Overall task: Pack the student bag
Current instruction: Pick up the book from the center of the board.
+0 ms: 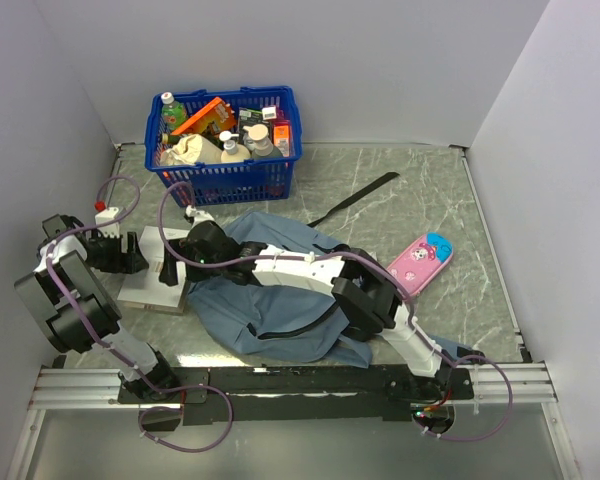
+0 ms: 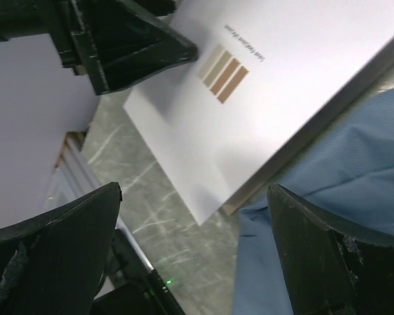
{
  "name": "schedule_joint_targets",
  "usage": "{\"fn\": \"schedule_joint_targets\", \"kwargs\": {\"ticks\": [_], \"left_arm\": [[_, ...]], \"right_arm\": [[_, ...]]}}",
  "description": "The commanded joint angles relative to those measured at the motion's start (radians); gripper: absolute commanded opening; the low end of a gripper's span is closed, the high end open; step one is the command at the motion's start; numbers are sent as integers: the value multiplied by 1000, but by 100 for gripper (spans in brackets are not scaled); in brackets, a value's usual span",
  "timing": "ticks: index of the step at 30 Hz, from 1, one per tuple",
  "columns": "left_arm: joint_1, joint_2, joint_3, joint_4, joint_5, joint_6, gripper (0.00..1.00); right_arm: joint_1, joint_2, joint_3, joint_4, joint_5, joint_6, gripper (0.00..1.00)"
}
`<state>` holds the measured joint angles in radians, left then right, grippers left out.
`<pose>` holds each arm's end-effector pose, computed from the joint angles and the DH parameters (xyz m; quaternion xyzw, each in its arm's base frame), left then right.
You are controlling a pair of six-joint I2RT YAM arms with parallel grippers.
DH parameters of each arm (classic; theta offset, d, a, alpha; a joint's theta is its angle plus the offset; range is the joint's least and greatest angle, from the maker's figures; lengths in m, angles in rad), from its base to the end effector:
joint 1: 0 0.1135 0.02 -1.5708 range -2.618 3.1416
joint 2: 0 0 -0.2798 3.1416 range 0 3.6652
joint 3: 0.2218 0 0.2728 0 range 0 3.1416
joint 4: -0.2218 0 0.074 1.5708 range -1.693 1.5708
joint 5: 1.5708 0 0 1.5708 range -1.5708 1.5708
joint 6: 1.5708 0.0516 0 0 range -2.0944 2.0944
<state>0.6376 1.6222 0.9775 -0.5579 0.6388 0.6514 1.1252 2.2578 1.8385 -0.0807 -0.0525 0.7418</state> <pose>0.2792 0.1686 0.1733 0.0639 0.9330 -0.1424 0.3244 0.2454 0.5201 0.2161 -0.1770 0.8415 0.4233 0.2853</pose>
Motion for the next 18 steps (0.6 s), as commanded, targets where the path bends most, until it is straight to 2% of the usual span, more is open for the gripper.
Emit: {"fn": "schedule_joint_targets", "kwargs": {"ticks": [1,14,18], "left_arm": [[4,-25,-16,13,-1,19,80],[4,-44,-45,16,2,31,79],[4,-45,-51,15,5,33,79]], "right_arm": [[-15,31,7,73,-92,56,100],[-38,85,-71,159,-158,211,79],[-47,100,-82,202,-176,252,67]]}}
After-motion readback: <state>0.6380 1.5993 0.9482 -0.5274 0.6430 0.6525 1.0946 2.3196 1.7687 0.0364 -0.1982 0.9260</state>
